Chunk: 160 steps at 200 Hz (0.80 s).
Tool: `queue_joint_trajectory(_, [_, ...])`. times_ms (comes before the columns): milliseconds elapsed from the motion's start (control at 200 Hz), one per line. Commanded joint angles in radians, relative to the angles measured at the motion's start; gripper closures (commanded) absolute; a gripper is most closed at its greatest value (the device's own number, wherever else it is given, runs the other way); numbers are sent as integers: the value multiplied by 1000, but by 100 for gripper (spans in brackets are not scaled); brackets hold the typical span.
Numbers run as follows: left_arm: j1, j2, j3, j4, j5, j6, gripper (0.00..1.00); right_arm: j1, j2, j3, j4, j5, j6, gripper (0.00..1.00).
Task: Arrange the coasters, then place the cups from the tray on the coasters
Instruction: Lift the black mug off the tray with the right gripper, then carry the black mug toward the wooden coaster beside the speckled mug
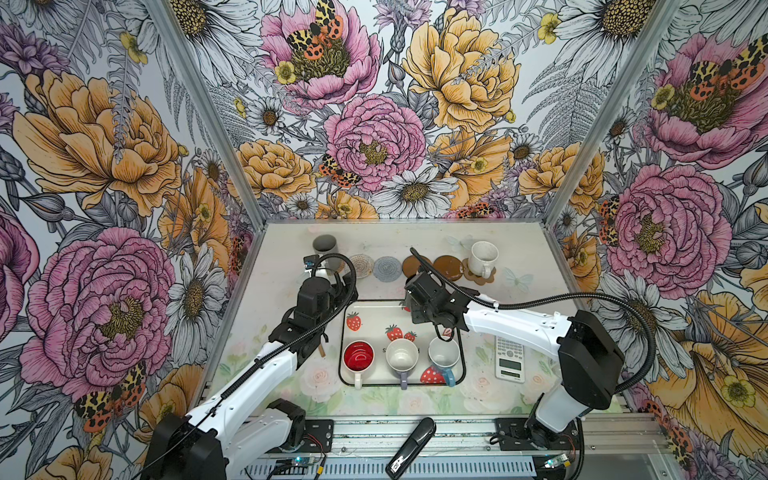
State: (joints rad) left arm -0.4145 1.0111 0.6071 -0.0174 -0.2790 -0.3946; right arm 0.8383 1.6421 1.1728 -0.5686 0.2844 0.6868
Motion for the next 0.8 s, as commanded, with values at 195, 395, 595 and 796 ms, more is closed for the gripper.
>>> queue_joint_trajectory(195, [6,14,11,17,17,-7,5,-36,-84,-1,59,56,-24,100])
queue_joint_trajectory(395, [3,25,14,19,17,-7,5,-72,-99,-7,64,55,-40,100])
queue_joint_trajectory(595, [-1,42,25,24,21,-7,5,-108,-120,-7,69,46,-63,100])
queue_joint_trajectory(796, [-5,58,34,26,21,-4,5,-149,-131,-10,74,36,-82,100])
